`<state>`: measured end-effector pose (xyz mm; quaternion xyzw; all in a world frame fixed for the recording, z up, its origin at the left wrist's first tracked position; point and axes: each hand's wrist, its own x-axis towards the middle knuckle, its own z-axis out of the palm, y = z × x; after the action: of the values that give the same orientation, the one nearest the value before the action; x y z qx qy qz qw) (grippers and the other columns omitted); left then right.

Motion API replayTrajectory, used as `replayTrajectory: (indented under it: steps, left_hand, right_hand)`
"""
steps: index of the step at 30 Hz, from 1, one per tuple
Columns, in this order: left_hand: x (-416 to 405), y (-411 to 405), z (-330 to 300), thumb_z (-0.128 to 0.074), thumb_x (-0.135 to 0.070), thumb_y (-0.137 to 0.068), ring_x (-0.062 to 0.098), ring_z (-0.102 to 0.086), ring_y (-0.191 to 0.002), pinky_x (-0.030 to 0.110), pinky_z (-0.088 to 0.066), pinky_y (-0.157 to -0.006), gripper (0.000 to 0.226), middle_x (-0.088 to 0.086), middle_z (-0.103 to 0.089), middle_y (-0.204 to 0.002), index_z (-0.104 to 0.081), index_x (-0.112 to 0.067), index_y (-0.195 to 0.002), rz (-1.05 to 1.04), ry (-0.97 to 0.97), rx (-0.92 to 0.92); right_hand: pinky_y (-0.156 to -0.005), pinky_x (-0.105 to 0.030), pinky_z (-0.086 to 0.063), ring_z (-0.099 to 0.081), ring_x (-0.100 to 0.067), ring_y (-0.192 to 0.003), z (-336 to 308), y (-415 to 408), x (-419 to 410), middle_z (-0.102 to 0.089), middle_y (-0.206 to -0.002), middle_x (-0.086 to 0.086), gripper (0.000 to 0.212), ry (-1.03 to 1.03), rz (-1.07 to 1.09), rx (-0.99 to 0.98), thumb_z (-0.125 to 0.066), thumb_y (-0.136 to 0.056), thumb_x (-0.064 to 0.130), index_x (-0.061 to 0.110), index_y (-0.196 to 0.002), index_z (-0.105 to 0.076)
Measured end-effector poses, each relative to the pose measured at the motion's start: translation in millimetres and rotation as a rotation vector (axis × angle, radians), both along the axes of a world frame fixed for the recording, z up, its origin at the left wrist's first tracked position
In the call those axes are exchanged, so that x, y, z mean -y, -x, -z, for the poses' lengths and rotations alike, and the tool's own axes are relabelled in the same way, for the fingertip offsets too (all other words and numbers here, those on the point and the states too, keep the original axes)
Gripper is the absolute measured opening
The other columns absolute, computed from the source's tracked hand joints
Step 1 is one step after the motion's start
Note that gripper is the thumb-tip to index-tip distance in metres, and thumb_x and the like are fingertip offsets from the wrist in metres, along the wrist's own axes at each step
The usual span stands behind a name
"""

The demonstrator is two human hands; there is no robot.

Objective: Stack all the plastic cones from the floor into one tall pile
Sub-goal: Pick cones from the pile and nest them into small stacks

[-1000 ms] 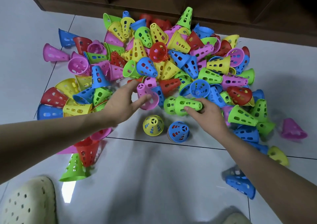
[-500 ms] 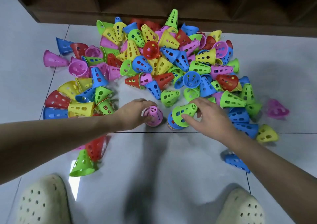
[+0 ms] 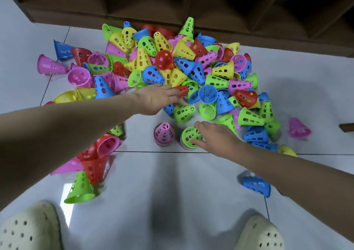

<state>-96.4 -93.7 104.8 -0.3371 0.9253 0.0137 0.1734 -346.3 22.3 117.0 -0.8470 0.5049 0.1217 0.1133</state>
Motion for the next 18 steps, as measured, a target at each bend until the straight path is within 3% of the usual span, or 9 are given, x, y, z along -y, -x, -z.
replayTrajectory:
  steps: [4,7,10,13,16,18]
  left_hand:
    - [7,3,3,-0.051,-0.001,-0.089,0.024,-0.024,-0.147,0.041,-0.025,-0.119,0.084,-0.004,-0.018,-0.165,-0.013,-0.025,-0.160,0.015,0.002,0.070]
    - [3,4,5,-0.052,-0.006,-0.093,0.024,-0.022,-0.148,0.041,-0.020,-0.122,0.075,-0.001,-0.020,-0.164,-0.021,-0.025,-0.158,0.044,0.057,0.143]
    - [-4,5,16,-0.056,-0.013,-0.092,0.027,-0.028,-0.142,0.044,-0.024,-0.121,0.071,0.005,-0.028,-0.156,-0.027,-0.023,-0.156,0.119,0.219,0.183]
    - [-8,8,23,-0.056,-0.017,-0.094,0.029,-0.033,-0.137,0.047,-0.026,-0.119,0.059,0.010,-0.032,-0.149,-0.039,-0.025,-0.150,0.124,0.289,0.231]
    - [-6,3,29,-0.054,-0.019,-0.096,0.030,-0.035,-0.136,0.047,-0.025,-0.119,0.044,0.010,-0.036,-0.148,-0.055,-0.026,-0.139,0.135,0.315,0.253]
    - [-6,-4,34,-0.052,-0.019,-0.096,0.029,-0.039,-0.132,0.045,-0.030,-0.116,0.048,0.010,-0.040,-0.145,-0.050,-0.025,-0.144,0.173,0.363,0.195]
  right_hand:
    - [-0.074,-0.037,-0.050,-0.064,-0.022,-0.093,2,8,6,-0.064,-0.099,0.007,0.059,0.018,0.153,0.113,-0.046,-0.089,0.072,0.022,-0.121,-0.052]
    - [-0.067,-0.033,-0.042,-0.062,-0.017,-0.086,11,14,18,-0.056,-0.082,0.012,0.053,0.024,0.371,0.303,-0.046,-0.092,0.067,0.021,-0.117,-0.056]
    - [-0.071,-0.031,-0.038,-0.060,-0.019,-0.096,17,15,38,-0.058,-0.101,0.005,0.046,0.028,0.396,0.338,-0.054,-0.096,0.053,0.016,-0.123,-0.055]
    - [-0.091,-0.040,-0.048,-0.056,-0.024,-0.116,20,7,57,-0.051,-0.136,-0.004,0.058,-0.012,0.334,0.330,-0.057,-0.097,0.047,0.016,-0.143,-0.043]
    - [-0.096,-0.040,-0.046,-0.054,-0.025,-0.120,20,-7,69,-0.047,-0.143,-0.004,0.065,-0.128,0.272,0.365,-0.062,-0.095,0.046,0.023,-0.150,-0.037]
    - [-0.095,-0.038,-0.046,-0.053,-0.025,-0.121,21,-16,74,-0.048,-0.142,-0.005,0.067,-0.171,0.208,0.355,-0.065,-0.093,0.045,0.027,-0.150,-0.036]
